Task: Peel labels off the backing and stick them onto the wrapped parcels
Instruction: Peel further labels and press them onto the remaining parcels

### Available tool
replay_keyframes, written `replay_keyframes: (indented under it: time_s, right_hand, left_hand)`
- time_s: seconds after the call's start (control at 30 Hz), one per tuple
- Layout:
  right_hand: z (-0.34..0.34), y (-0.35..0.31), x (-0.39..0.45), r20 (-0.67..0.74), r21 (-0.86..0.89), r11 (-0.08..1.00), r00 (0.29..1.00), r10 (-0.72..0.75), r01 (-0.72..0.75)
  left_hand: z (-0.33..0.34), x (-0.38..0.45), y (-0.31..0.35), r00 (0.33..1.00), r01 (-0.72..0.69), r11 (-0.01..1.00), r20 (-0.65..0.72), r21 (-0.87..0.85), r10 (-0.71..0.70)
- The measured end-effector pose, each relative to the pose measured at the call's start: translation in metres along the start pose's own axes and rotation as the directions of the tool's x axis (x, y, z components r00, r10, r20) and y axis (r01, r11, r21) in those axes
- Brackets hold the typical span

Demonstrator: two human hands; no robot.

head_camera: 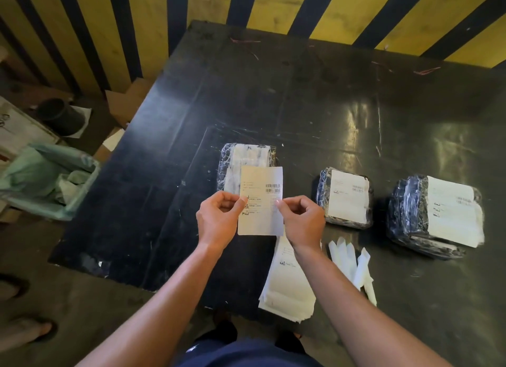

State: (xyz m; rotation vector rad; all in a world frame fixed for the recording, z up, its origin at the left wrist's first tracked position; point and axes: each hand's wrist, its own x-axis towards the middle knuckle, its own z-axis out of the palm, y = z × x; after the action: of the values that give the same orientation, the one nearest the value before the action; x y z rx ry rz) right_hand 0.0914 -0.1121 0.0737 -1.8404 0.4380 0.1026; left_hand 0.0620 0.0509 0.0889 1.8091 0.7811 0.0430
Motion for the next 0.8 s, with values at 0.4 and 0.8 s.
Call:
replay_keyframes:
  time_s: [0.4, 0.8]
  right_hand:
    - [0.075, -0.026, 0.075, -0.072, -0.108, 0.973, 0.978, 0.197, -0.204]
    - [0.097, -0.017, 0.094, -0.110, -0.219, 0.948, 0.971, 0.210, -0.230]
  left_hand:
    - [0.007, 0.105, 0.024, 0.997, 0.070, 0.972, -0.032, 0.223, -0.065]
    - [0.016, 0.136, 0.015, 0.991, 0.135, 0.943, -0.038, 0.303, -0.129]
